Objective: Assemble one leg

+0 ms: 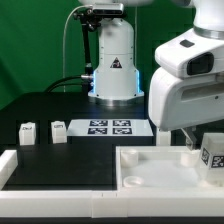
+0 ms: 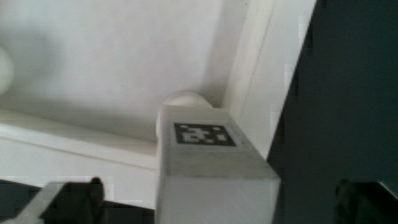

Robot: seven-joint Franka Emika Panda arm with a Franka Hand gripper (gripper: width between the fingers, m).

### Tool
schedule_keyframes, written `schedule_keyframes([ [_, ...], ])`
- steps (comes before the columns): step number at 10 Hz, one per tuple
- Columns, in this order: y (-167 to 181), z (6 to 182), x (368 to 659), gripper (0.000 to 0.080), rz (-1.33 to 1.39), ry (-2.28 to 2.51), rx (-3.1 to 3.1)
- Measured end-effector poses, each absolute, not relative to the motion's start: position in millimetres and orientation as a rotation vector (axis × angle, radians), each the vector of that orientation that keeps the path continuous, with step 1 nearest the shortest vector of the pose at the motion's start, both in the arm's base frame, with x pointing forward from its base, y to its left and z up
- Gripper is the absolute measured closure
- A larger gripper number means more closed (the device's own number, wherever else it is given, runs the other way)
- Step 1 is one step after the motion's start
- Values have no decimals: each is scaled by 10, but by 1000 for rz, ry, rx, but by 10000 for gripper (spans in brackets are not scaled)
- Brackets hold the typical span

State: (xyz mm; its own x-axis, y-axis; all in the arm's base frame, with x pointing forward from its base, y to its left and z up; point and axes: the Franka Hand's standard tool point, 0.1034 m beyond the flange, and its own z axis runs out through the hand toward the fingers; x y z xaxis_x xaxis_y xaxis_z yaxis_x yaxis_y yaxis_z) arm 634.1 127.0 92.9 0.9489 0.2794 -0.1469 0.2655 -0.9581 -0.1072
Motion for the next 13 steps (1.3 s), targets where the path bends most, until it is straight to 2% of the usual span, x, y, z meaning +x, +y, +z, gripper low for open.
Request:
schedule_keyframes([
  [2, 1258, 928, 6454, 150, 165, -323, -3038],
  [7, 1159, 794, 6458, 150, 148, -348, -3038],
  [8, 1170, 770, 6428, 284, 157, -351, -3037],
  [9, 1182, 762, 6416, 284, 161, -354, -3037],
  [10, 1193, 760, 6411, 422, 162, -357, -3036],
  [11, 1196, 760, 6411, 509, 162, -357, -3036],
  [13, 1195, 760, 6411, 509, 162, -355, -3036],
])
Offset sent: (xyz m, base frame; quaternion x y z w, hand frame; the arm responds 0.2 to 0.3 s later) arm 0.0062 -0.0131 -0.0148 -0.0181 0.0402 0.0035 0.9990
